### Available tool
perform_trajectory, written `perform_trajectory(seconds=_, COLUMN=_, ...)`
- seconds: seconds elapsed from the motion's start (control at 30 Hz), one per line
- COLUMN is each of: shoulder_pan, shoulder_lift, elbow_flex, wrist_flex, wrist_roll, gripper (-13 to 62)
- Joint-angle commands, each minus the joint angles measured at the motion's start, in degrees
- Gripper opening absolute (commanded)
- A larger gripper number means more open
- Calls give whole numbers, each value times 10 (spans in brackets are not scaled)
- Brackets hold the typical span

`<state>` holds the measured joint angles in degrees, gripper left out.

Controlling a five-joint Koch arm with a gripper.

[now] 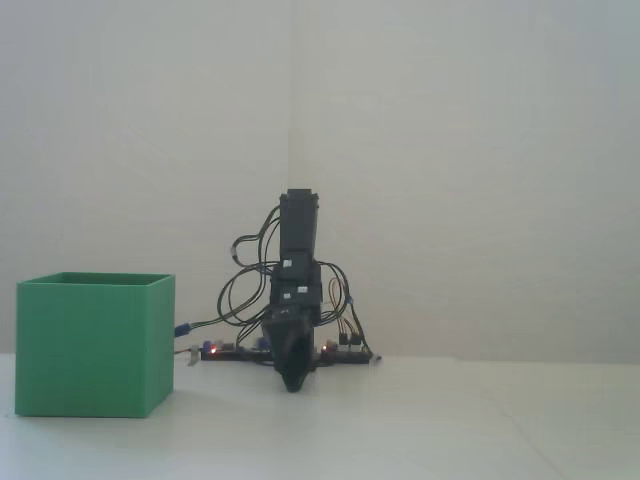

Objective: Grasp a red block and put it in the green bin.

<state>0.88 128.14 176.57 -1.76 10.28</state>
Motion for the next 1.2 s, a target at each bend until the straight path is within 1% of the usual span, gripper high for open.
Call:
perform_trajectory(seconds=0.0, shoulder_pan=0, shoulder_lift=51, elbow_flex=36, wrist_flex=32, wrist_roll=-4, gripper=346)
perform_trajectory(seconds=0.57, shoulder_pan=-14, shoulder_lift=51, elbow_flex=36, wrist_flex=35, wrist_roll=-4, gripper=346)
perform_trajectory(seconds=0.8, shoulder_pan=-15, shoulder_lift=51, elbow_flex=36, wrist_flex=35, wrist_roll=-79, gripper=345)
perform_trajectory(seconds=1.17, shoulder_pan=-19, shoulder_lift=51, elbow_flex=36, wrist_flex=36, wrist_roll=-85, gripper=346)
